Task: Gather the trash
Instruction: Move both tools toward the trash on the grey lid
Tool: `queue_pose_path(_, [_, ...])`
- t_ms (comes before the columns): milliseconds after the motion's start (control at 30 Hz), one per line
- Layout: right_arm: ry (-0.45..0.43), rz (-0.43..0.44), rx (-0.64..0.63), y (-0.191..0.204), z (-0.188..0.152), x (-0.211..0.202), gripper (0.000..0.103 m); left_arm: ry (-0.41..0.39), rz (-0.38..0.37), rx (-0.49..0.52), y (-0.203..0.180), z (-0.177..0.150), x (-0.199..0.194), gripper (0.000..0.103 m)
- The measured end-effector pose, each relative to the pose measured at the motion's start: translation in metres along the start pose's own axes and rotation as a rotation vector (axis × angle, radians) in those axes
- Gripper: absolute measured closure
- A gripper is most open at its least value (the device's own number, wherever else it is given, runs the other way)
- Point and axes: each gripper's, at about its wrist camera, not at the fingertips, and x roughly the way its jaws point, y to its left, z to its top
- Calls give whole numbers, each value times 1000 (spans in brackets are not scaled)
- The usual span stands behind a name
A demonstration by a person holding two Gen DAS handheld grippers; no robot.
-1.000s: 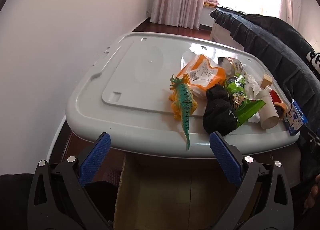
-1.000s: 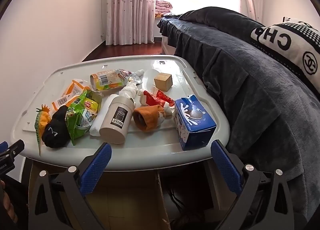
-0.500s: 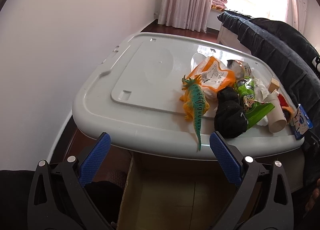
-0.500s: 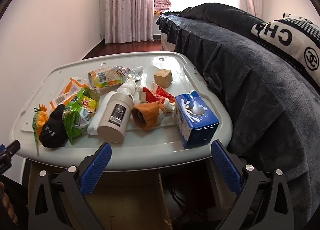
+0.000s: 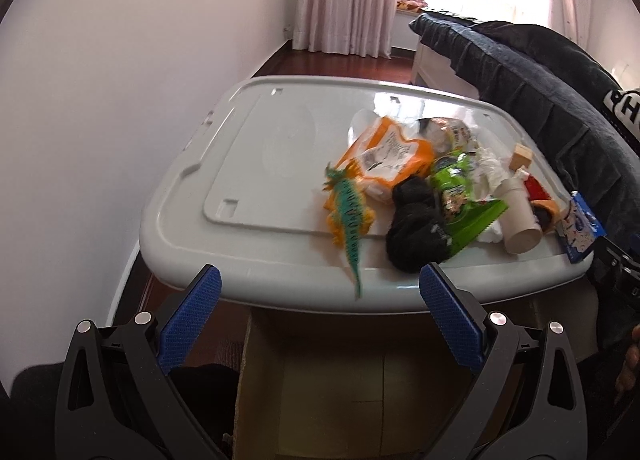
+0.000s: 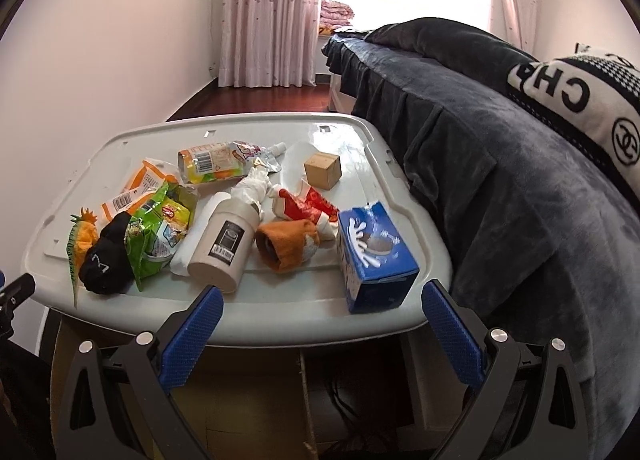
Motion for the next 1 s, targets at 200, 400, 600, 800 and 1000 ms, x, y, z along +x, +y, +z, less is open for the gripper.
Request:
queue_pose_path(200, [-33, -2, 3, -7, 12, 1, 5, -7, -24, 46, -19, 13, -3, 7])
queue_pose_path(400, [-1, -15, 13, -5, -1, 20, 5, -23, -31, 40, -22, -6, 16, 7])
queue_pose_path(600, [-15, -15, 25, -7, -2, 22, 5, 9, -55, 50, -27, -7, 27, 6])
queue_pose_path(800, [-4, -2, 63, -14, -2, 26, 5, 20, -44, 34, -24, -8, 30, 6])
queue_pose_path(1000, [7, -3, 94, -22, -3, 27, 5, 19, -33, -3, -14, -8, 31, 7])
